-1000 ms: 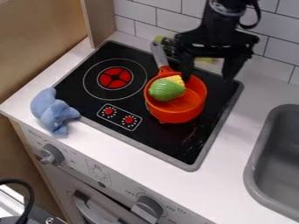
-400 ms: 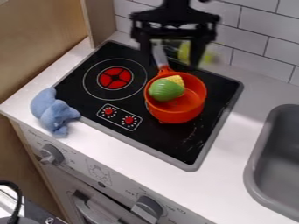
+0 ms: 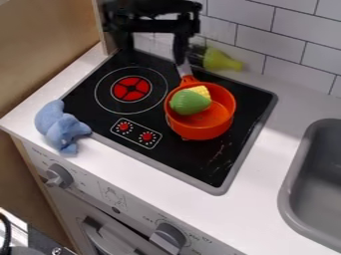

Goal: Move pan from left to right

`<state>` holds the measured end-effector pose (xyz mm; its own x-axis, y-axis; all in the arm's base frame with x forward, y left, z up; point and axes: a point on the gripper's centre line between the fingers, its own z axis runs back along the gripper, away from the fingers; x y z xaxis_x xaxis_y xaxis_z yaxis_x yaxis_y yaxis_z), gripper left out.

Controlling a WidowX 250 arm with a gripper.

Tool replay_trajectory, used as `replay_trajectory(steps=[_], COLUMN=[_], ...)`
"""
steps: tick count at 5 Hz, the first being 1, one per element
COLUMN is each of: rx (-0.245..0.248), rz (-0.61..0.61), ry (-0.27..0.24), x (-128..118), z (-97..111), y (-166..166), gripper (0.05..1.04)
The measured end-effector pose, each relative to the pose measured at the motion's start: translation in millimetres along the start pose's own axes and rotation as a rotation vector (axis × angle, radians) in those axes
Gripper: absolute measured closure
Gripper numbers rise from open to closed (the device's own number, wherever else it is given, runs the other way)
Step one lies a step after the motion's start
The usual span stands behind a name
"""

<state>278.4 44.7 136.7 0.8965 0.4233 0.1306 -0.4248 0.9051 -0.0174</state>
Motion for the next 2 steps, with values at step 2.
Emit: replay_trajectory(steps=[2], rx=[-0.007], rz=[-0.060], ry=[-0.021], x=[21], z=[11], y=[46], gripper=[0.084])
